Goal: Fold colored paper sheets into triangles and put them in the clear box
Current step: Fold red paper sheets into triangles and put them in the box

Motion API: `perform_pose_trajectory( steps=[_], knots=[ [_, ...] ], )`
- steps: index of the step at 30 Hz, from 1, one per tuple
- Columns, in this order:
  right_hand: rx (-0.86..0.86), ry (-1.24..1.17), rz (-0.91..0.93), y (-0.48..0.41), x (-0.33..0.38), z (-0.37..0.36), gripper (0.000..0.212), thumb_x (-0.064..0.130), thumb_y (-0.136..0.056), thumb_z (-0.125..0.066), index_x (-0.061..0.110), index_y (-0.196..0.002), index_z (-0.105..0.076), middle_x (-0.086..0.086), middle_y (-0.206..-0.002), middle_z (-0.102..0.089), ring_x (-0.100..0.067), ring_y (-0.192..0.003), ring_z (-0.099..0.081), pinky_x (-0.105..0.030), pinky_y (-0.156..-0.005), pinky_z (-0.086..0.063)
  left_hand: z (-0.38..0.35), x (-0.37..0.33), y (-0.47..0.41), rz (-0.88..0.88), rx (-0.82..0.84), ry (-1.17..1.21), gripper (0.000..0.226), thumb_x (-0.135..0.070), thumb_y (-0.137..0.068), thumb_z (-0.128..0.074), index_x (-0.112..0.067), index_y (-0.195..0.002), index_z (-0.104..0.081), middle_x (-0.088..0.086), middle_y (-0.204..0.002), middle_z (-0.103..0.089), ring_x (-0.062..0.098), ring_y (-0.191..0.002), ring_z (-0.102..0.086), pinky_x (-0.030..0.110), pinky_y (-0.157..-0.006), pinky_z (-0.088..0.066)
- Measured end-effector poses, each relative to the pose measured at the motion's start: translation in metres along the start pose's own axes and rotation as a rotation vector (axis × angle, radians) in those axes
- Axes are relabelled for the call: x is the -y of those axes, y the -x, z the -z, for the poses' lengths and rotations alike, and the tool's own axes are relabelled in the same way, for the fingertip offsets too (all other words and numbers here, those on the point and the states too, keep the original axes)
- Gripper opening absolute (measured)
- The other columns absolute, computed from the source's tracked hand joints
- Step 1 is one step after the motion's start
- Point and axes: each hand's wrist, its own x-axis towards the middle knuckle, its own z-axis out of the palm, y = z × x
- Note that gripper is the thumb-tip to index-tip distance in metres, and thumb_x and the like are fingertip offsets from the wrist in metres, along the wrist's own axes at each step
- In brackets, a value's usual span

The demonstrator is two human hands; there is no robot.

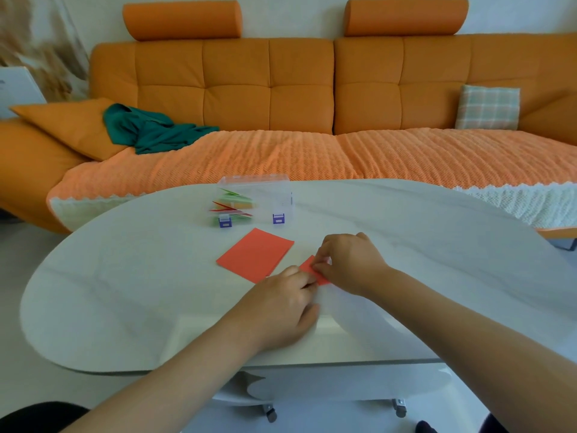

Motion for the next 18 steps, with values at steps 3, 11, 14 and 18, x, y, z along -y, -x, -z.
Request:
perform_pose_trajectory(
  steps=[3,11,14,18],
  knots=[
    [-0.015,0.015,0.016,0.003,0.002,0.000,0.025,0.034,-0.093,-0.050,0.029,-0.086,-0.074,0.008,-0.096,-0.064,-0.016,-0.091,-0.058,-0.036,-0.087,-0.039,0.000,-0.001,0.003,0.046,0.015,0.027,0.045,-0.039,-0.093,-0.041,-0.010,-0.114,-0.069,0.001,-0.112,-0.065,0.019,-0.102,-0.056,0.037,-0.077,-0.054],
    [-0.134,0.156,0.166,0.020,-0.002,-0.006,0.035,0.037,-0.100,-0.039,0.032,-0.088,-0.071,0.009,-0.089,-0.061,-0.018,-0.082,-0.051,-0.035,-0.076,-0.036,0.005,-0.003,0.003,0.128,0.070,0.105,0.051,-0.046,-0.095,-0.040,-0.024,-0.139,-0.053,-0.006,-0.131,-0.057,0.013,-0.119,-0.048,0.030,-0.100,-0.044],
    [-0.225,0.213,0.262,0.033,-0.006,-0.010,0.035,0.034,-0.097,-0.039,0.031,-0.088,-0.072,0.011,-0.095,-0.065,-0.017,-0.087,-0.054,-0.036,-0.078,-0.040,0.005,-0.005,0.005,0.112,0.060,0.086,0.045,-0.044,-0.097,-0.047,-0.023,-0.136,-0.056,-0.006,-0.128,-0.055,0.014,-0.115,-0.047,0.032,-0.097,-0.044],
    [-0.265,0.144,0.319,0.050,-0.013,-0.013,0.030,0.031,-0.086,-0.048,0.032,-0.092,-0.077,0.015,-0.099,-0.070,-0.015,-0.091,-0.058,-0.034,-0.077,-0.044,0.005,-0.004,0.006,0.105,0.065,0.095,0.045,-0.047,-0.096,-0.047,-0.027,-0.136,-0.055,-0.009,-0.123,-0.052,0.011,-0.113,-0.045,0.031,-0.095,-0.044]
  ],
)
